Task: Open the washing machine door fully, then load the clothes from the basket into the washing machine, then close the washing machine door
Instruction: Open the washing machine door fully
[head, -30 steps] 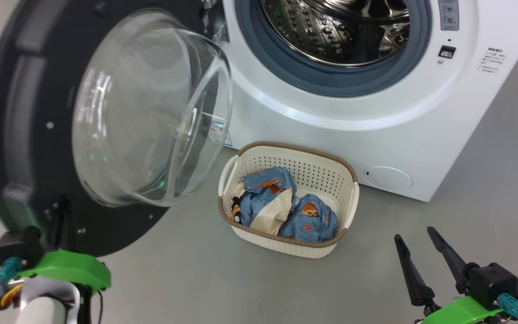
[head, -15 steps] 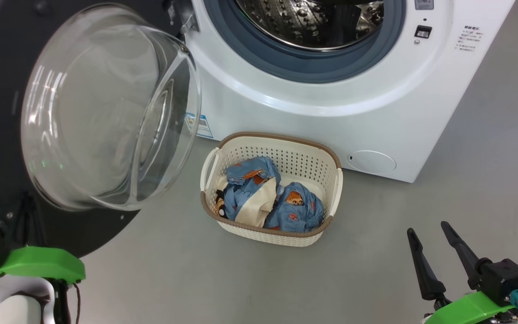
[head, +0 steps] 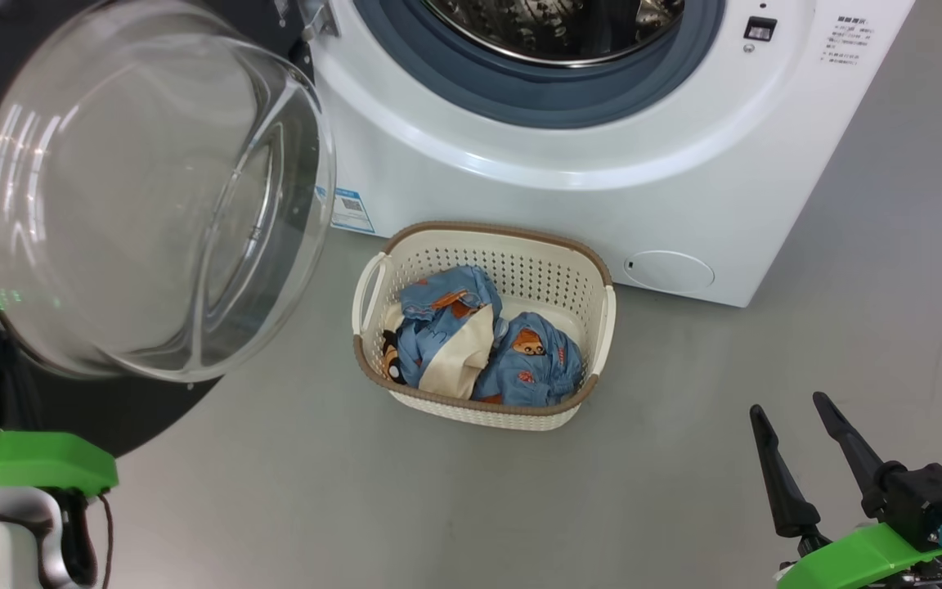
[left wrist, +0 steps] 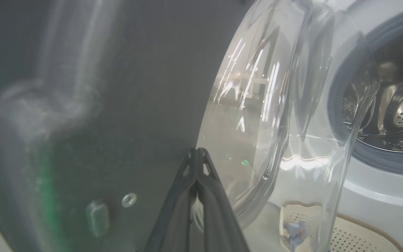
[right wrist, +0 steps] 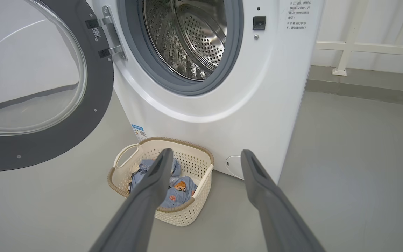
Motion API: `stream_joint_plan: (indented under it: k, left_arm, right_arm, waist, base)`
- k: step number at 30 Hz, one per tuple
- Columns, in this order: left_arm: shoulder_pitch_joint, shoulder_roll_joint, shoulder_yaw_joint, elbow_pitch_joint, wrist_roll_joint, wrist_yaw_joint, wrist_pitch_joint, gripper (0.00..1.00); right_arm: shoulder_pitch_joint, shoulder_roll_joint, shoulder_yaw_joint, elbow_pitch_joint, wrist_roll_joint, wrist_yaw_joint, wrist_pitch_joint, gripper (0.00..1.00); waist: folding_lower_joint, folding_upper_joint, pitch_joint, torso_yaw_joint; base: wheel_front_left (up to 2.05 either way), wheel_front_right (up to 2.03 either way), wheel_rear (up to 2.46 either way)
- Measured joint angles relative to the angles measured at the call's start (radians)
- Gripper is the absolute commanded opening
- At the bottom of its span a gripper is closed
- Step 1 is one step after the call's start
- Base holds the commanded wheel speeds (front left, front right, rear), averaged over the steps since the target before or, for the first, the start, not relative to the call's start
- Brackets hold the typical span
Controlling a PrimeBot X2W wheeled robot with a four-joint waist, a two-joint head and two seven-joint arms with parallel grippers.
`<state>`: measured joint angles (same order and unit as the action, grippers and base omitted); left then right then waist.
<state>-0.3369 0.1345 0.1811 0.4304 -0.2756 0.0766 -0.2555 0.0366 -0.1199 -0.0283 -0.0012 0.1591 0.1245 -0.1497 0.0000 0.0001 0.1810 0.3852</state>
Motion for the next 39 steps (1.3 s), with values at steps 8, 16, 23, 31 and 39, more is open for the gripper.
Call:
stream_joint_plan:
  k: [8,16,23,31,39]
  left_arm:
    - [-0.048,0.006,0.057,0.047,0.016,-0.011,0.0,0.0]
    - [-0.077,0.009,0.122,0.073,0.027,-0.012,-0.001,0.0]
    - [-0.091,0.007,0.159,0.081,0.043,-0.013,-0.001,0.0]
    - [-0.092,-0.011,0.17,0.053,0.085,-0.029,-0.001,0.0]
    - [-0.046,-0.036,0.169,-0.058,0.128,-0.047,-0.001,0.0]
  right_arm:
    - [-0.022,-0.002,-0.002,-0.016,-0.003,0.0,0.017,1.0]
    - [-0.023,-0.011,-0.008,-0.022,-0.003,0.0,0.018,1.0]
    - [-0.037,-0.016,-0.011,-0.027,-0.003,0.0,0.026,1.0]
    - [-0.041,-0.011,-0.01,-0.011,-0.003,0.0,0.025,1.0]
    - [-0.037,0.006,-0.004,0.023,0.001,0.0,-0.001,1.0]
  waist:
    - [0.0,0.0,0.029,-0.012]
    - [0.0,0.0,0.057,-0.025]
    - [0.0,0.0,0.07,-0.03]
    - [0.0,0.0,0.048,-0.028]
    - [0.0,0.0,0.001,-0.032]
  base:
    - [0.0,0.0,0.0]
    - [0.0,0.0,0.0]
    - [0.0,0.0,0.0]
    - [0.0,0.0,0.0]
    - [0.0,0.0,0.0]
